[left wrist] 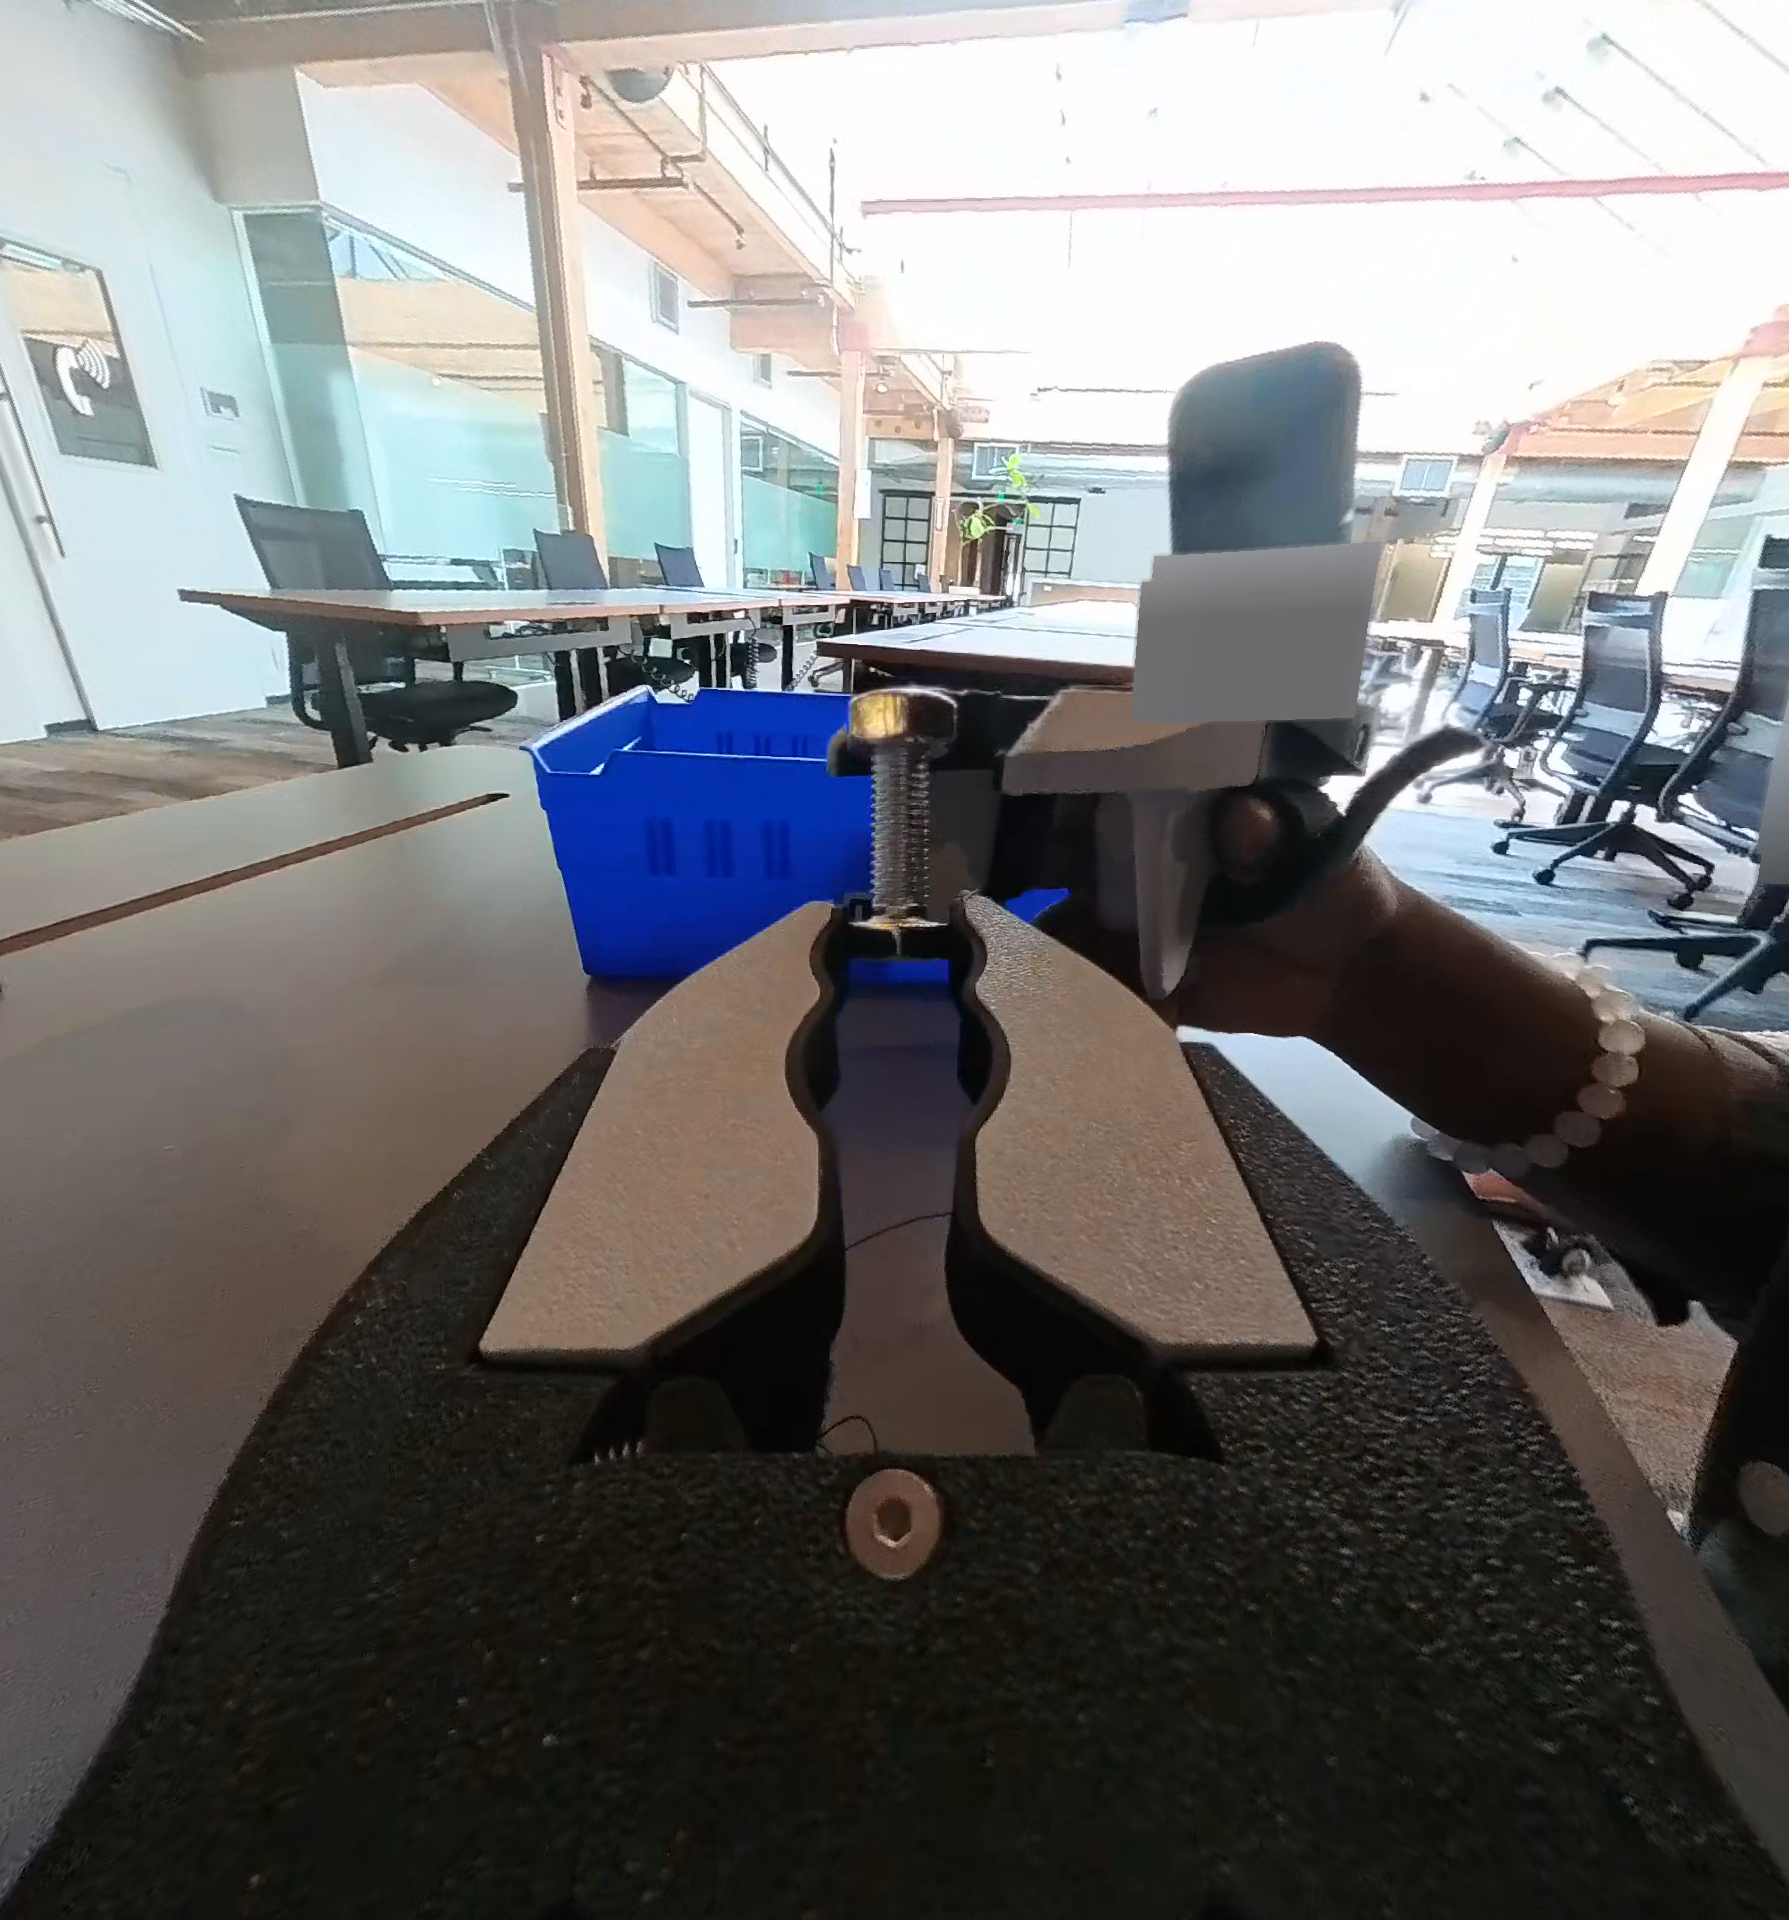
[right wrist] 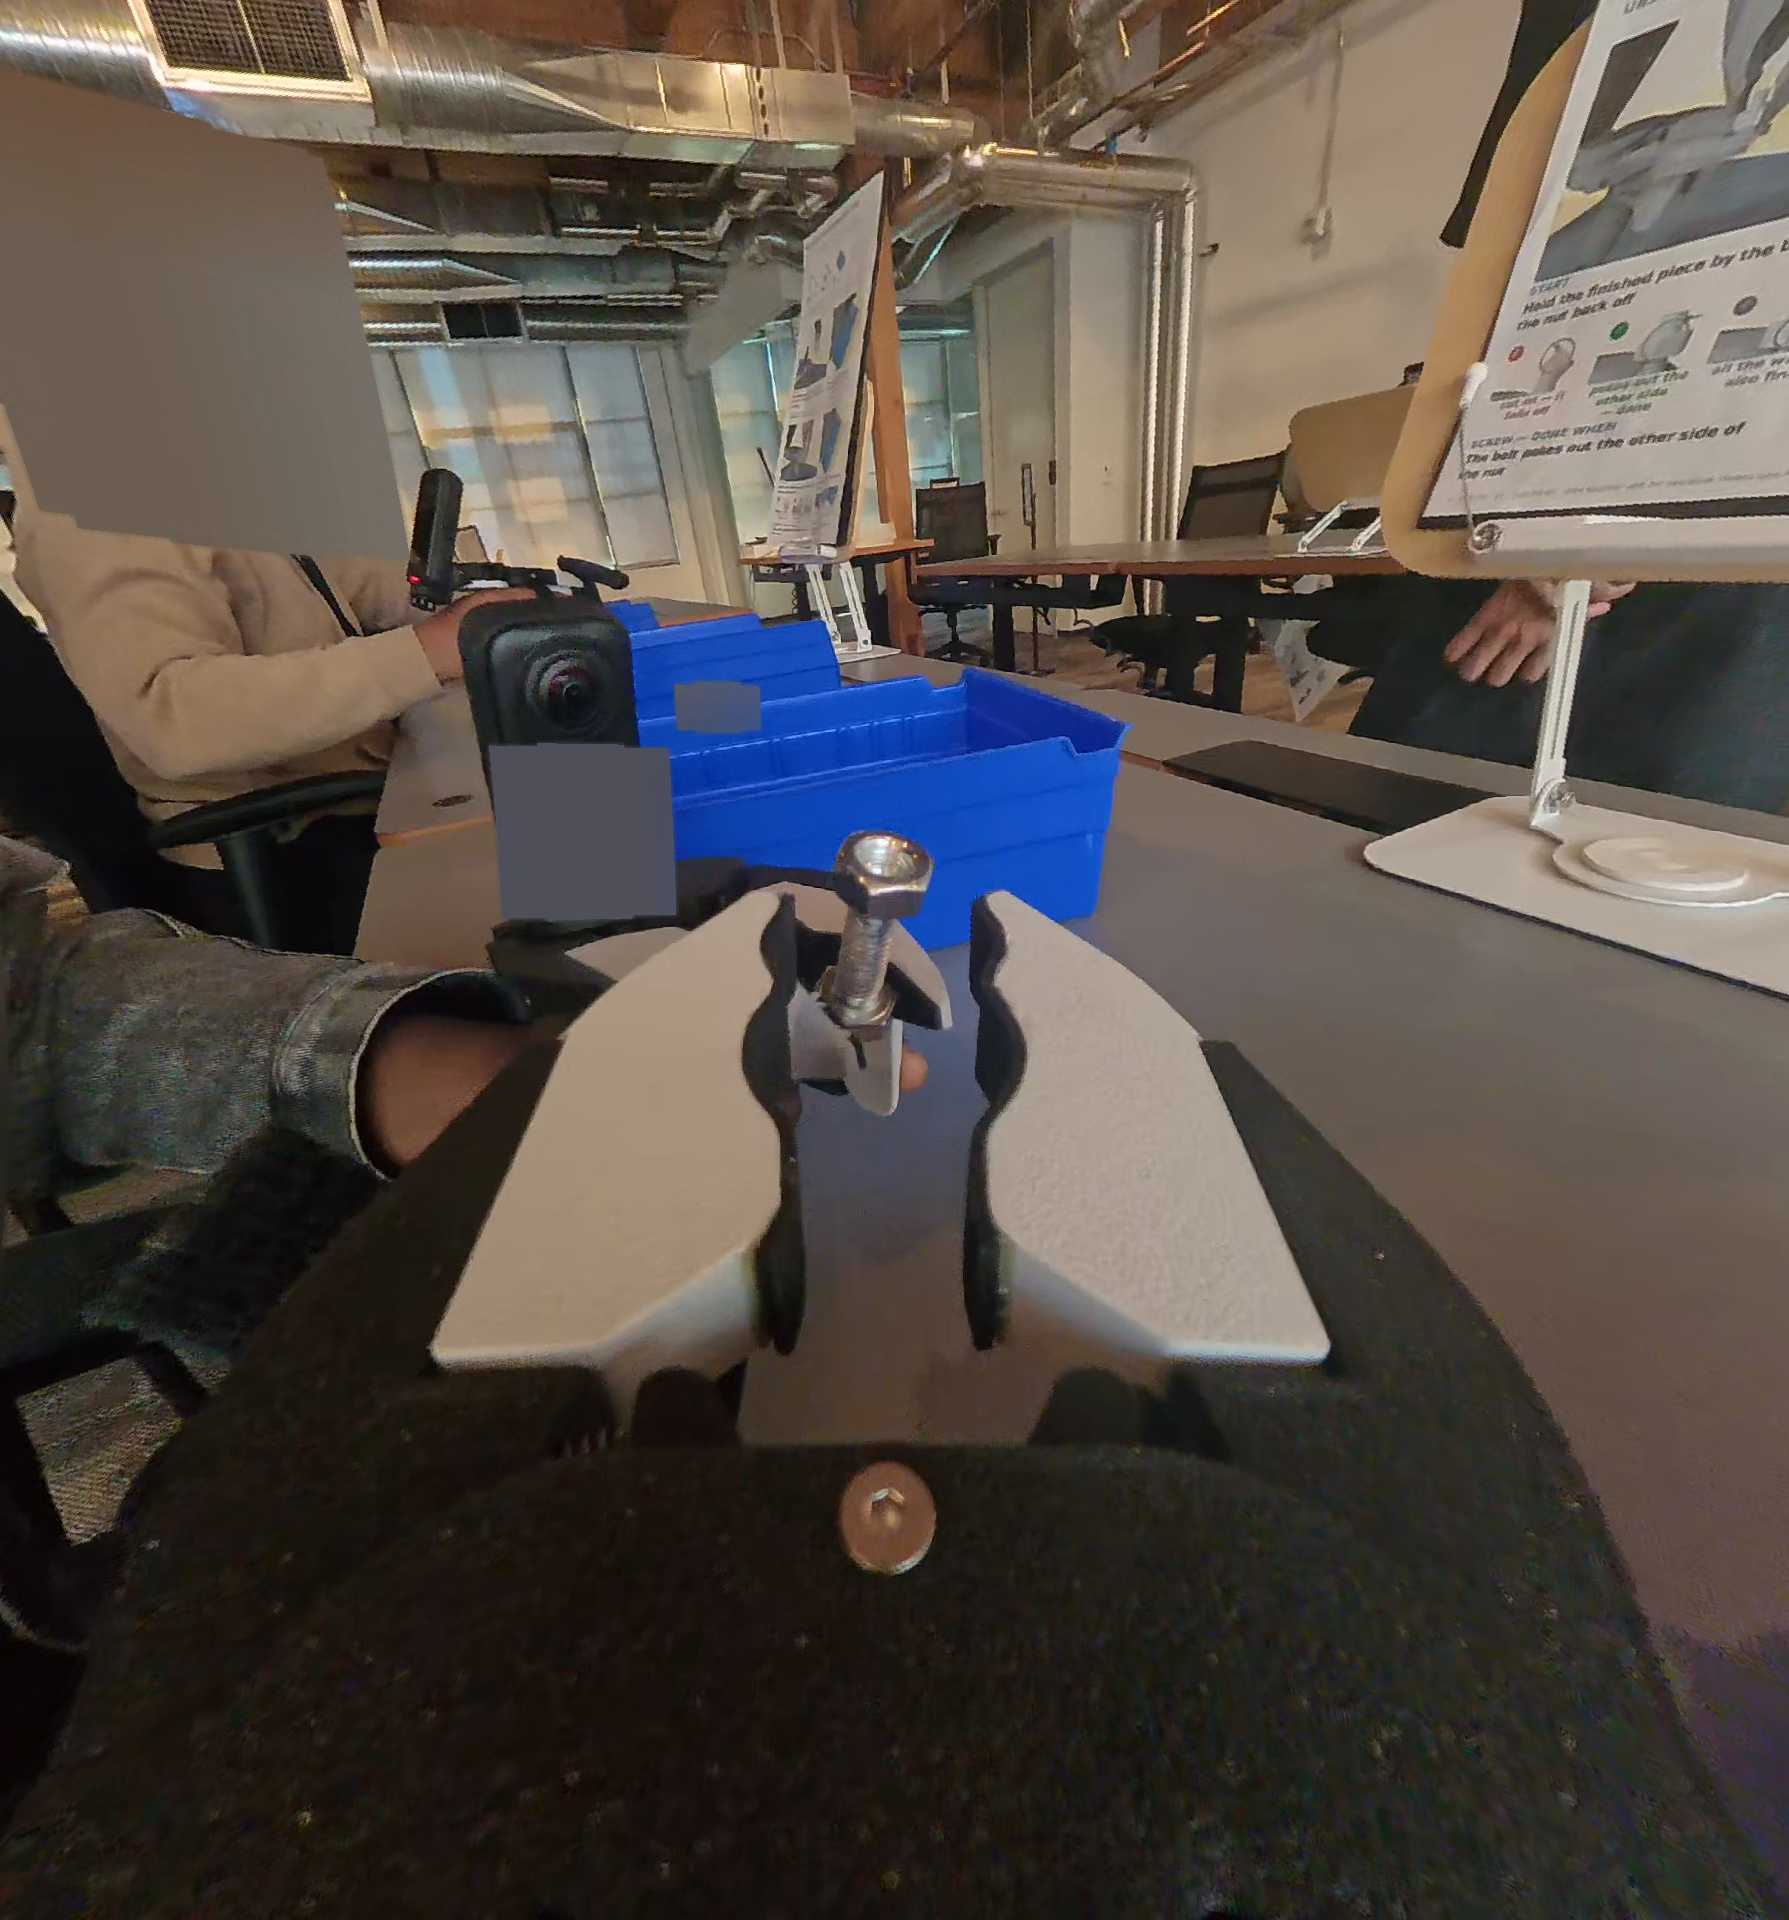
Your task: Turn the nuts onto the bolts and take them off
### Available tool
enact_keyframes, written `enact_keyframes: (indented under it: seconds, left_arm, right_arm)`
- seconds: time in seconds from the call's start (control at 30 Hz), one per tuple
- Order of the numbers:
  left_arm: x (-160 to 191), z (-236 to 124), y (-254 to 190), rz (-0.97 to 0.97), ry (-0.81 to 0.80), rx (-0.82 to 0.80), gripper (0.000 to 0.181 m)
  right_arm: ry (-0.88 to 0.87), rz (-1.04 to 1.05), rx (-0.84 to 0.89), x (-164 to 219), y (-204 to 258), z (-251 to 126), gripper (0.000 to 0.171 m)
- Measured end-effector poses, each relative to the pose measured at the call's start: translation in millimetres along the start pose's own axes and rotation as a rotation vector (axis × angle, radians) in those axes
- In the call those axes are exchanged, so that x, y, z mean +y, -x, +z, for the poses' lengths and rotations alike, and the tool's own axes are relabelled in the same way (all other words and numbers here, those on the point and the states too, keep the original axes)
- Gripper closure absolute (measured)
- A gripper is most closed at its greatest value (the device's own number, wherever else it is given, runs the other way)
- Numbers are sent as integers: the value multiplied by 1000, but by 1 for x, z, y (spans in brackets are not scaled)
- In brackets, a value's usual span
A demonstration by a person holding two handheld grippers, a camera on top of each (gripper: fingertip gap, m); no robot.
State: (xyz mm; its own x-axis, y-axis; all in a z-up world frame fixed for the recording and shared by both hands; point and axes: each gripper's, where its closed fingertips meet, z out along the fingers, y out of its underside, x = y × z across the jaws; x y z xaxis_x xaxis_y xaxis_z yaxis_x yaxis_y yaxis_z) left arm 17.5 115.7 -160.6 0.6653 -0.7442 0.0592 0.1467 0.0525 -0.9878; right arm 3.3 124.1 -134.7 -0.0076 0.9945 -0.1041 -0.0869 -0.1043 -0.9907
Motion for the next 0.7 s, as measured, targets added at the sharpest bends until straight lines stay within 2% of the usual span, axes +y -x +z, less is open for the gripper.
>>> enact_keyframes:
  seconds: [0.17,0.27,0.47,0.53,0.63,0.7]
  left_arm:
    - [2,1,-2,5,13,14,164]
    - [1,2,-3,4,4,22,164]
    - [2,1,-5,10,7,33,164]
    - [1,1,-4,2,4,33,164]
    - [3,2,-5,12,16,39,164]
    - [4,2,-7,24,23,42,163]
  right_arm:
    - [29,-31,24,1,6,6,140]
    - [31,-55,48,1,4,5,154]
    - [38,-26,3,2,0,-9,163]
    - [2,-17,-22,-3,2,-15,162]
    - [-4,29,-50,-7,4,-12,142]
    - [18,42,-52,-4,4,-5,141]
